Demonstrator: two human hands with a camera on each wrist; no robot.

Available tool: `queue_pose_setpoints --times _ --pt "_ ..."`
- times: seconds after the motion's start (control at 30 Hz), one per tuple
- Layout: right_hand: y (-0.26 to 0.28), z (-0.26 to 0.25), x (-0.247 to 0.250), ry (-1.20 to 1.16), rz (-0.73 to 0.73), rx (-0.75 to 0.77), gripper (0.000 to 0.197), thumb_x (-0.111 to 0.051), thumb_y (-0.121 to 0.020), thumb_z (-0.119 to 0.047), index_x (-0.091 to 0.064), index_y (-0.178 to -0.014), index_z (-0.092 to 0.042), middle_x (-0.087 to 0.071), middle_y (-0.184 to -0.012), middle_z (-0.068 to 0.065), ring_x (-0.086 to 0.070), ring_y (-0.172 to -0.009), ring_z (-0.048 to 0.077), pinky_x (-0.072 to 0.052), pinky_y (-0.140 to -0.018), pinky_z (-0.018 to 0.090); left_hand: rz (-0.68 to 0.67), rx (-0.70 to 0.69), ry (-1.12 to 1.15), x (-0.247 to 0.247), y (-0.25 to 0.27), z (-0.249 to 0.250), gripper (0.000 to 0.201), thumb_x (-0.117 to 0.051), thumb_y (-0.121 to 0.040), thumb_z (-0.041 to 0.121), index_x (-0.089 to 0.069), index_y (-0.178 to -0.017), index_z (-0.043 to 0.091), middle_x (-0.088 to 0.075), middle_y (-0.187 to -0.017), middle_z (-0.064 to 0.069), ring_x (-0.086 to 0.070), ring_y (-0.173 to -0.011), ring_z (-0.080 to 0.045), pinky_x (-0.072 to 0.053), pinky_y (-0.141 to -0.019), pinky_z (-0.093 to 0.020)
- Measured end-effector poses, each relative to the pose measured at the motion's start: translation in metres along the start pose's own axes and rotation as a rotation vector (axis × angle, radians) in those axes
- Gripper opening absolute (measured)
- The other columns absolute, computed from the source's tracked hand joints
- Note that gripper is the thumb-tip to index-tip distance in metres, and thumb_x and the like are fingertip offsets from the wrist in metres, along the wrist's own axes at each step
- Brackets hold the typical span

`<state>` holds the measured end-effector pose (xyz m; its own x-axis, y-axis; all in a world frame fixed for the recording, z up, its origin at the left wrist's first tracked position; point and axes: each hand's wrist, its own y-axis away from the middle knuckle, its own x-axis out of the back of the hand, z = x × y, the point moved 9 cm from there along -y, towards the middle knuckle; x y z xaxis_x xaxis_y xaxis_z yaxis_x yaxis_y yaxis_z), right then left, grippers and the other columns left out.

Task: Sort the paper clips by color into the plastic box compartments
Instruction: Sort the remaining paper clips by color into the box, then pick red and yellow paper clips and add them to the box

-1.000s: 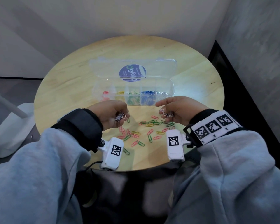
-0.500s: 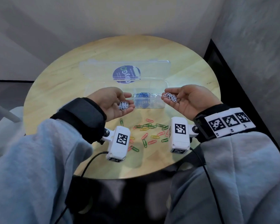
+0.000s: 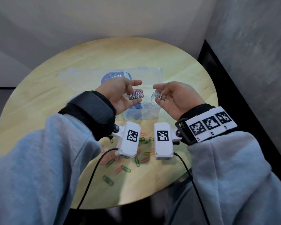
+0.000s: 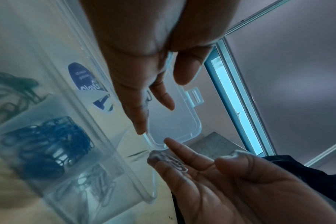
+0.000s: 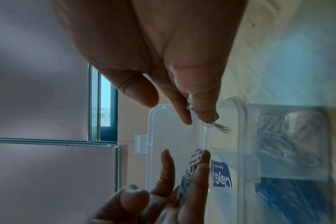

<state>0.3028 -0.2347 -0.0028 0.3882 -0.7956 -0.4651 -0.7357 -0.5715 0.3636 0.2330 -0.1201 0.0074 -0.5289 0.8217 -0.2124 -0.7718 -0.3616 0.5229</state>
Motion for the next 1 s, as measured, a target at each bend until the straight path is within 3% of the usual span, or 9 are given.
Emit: queue_pose_setpoints --times 0.13,0.23,0.3,0.43,0.53,0.67,0.8,0.87,1.0 --pt "-0.001 0.003 0.001 0.028 -0.004 -0.014 0.026 -0.036 -0.080 0.006 -0.058 -0.095 0.006 -0.042 -0.095 0.016 -0.043 -0.079 0.021 -0.045 -0.076 0.024 -0.046 -0.026 -0.009 -0.011 -0.007 0.003 0.039 -0.023 -0.083 -0.004 -0.058 -0.094 0.006 -0.047 -0.098 -0.016 -0.049 -0.091 -0.027 -0.048 -0.077 -0.028" --pt "0.000 0.003 0.007 0.064 0.024 -0.012 0.037 -0.047 -0.078 0.004 -0.057 -0.113 0.012 -0.047 -0.106 0.029 -0.046 -0.119 0.047 -0.044 -0.100 0.030 -0.089 -0.038 0.021 -0.021 -0.009 0.002 0.038 -0.024 -0.082 -0.002 -0.058 -0.095 0.005 -0.042 -0.091 -0.013 -0.045 -0.078 -0.022 -0.044 -0.073 -0.026" --pt "0.003 0.003 0.006 0.067 0.005 -0.002 0.042 -0.049 -0.080 0.002 -0.053 -0.120 0.014 -0.043 -0.093 0.017 -0.041 -0.127 0.045 -0.041 -0.104 0.032 -0.091 -0.049 0.026 -0.025 -0.010 0.000 0.037 -0.025 -0.082 -0.001 -0.058 -0.095 0.006 -0.040 -0.089 -0.011 -0.042 -0.071 -0.018 -0.042 -0.072 -0.025" --pt "0.008 -0.001 0.009 0.236 -0.009 0.007 0.032 -0.036 -0.085 0.007 -0.061 -0.105 -0.001 -0.054 -0.101 0.013 -0.059 -0.104 0.025 -0.048 -0.091 0.028 -0.040 -0.110 -0.074 -0.022 -0.006 -0.001 0.036 -0.028 -0.085 -0.003 -0.060 -0.093 0.012 -0.045 -0.094 -0.008 -0.044 -0.086 -0.018 -0.041 -0.075 -0.022" --pt "0.014 -0.005 0.014 0.578 0.004 0.022 0.021 -0.038 -0.088 0.002 -0.056 -0.085 -0.008 -0.056 -0.082 0.008 -0.057 -0.073 0.019 -0.051 -0.069 0.028 -0.016 -0.162 -0.207 -0.013 0.005 0.001 0.038 -0.028 -0.085 -0.009 -0.058 -0.091 0.015 -0.051 -0.098 -0.006 -0.052 -0.091 -0.015 -0.045 -0.079 -0.022" --pt "0.028 0.012 0.018 1.235 -0.074 -0.038 0.012 -0.048 -0.090 -0.015 -0.059 -0.093 -0.010 -0.059 -0.081 0.003 -0.057 -0.073 0.018 -0.052 -0.067 0.029 -0.008 -0.192 -0.574 0.000 0.025 -0.009 0.032 -0.038 -0.087 -0.007 -0.055 -0.083 0.020 -0.057 -0.081 -0.002 -0.058 -0.070 -0.013 -0.048 -0.058 -0.019" --pt "0.045 0.030 0.020 1.404 -0.145 -0.147 0.007 -0.057 -0.087 -0.018 -0.055 -0.080 -0.016 -0.059 -0.077 0.002 -0.054 -0.069 0.018 -0.047 -0.060 0.026 -0.046 -0.025 -1.200 0.016 0.040 -0.048 0.021 -0.049 -0.086 0.009 -0.059 -0.093 0.026 -0.059 -0.077 0.003 -0.054 -0.065 -0.013 -0.044 -0.061 -0.024" --pt "0.050 0.027 0.024 1.451 -0.113 -0.154 0.005 -0.059 -0.085 -0.019 -0.057 -0.082 -0.015 -0.060 -0.080 0.005 -0.055 -0.069 0.020 -0.046 -0.061 0.026 0.006 0.028 -1.491 0.025 0.048 -0.056 0.016 -0.054 -0.085 0.021 -0.061 -0.098 0.026 -0.056 -0.080 0.007 -0.053 -0.075 -0.014 -0.042 -0.068 -0.023" --pt "0.057 0.021 0.034 1.621 -0.044 -0.205 0.015 -0.058 -0.087 -0.016 -0.063 -0.097 -0.007 -0.062 -0.080 0.007 -0.054 -0.063 0.019 -0.044 -0.059 0.025 0.073 0.015 -1.651 0.024 0.060 -0.066 0.015 -0.059 -0.082 0.024 -0.060 -0.097 0.024 -0.054 -0.081 0.008 -0.052 -0.080 -0.015 -0.033 -0.053 -0.021"
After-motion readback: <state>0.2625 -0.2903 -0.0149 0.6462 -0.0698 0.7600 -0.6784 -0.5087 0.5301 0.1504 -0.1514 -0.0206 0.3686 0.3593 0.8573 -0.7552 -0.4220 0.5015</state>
